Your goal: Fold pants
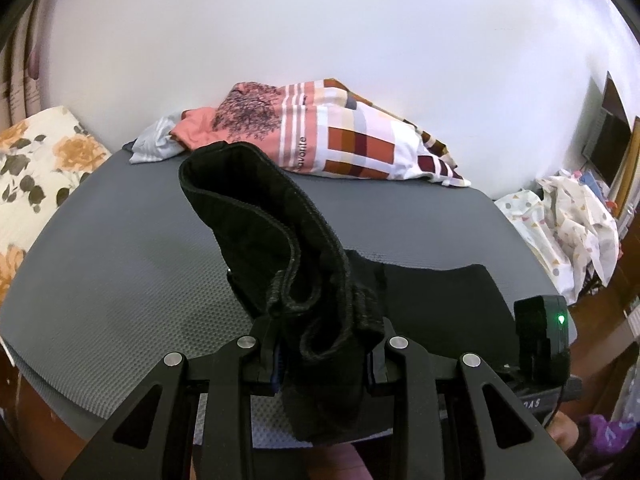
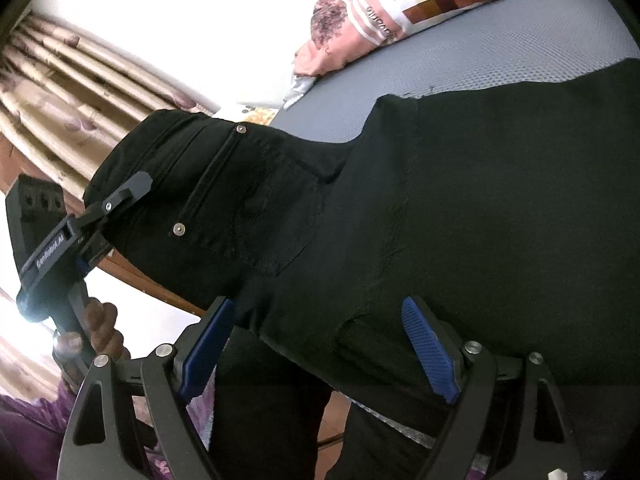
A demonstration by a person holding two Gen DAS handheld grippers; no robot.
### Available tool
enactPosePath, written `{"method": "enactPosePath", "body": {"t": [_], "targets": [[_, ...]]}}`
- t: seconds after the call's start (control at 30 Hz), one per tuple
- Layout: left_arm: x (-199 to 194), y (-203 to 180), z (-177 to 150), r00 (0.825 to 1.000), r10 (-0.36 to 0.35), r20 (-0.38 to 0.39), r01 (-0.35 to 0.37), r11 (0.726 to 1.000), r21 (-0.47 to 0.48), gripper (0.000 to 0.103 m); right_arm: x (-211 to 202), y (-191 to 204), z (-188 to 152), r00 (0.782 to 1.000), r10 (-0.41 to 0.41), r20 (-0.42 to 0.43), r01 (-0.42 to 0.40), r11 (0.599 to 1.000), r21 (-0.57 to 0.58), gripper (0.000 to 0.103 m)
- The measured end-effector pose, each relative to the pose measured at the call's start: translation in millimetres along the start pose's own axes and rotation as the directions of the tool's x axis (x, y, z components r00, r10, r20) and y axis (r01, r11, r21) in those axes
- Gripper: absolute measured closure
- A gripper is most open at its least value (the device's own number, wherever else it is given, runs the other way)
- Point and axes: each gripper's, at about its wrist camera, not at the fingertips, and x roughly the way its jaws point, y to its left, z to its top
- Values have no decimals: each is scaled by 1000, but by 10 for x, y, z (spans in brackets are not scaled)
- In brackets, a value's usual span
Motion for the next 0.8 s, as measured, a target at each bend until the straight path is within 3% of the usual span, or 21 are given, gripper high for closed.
{"method": "enactPosePath", "body": {"t": [0.4, 0.8], "targets": [[83, -475, 39, 995, -100, -16, 101, 992, 75, 74, -507, -325, 129, 998, -24, 65, 18, 996, 89, 18], [463, -1055, 83, 972, -218, -92, 228, 967, 116, 74, -973, -511, 76, 993, -15, 119, -1, 991, 137, 18]]}}
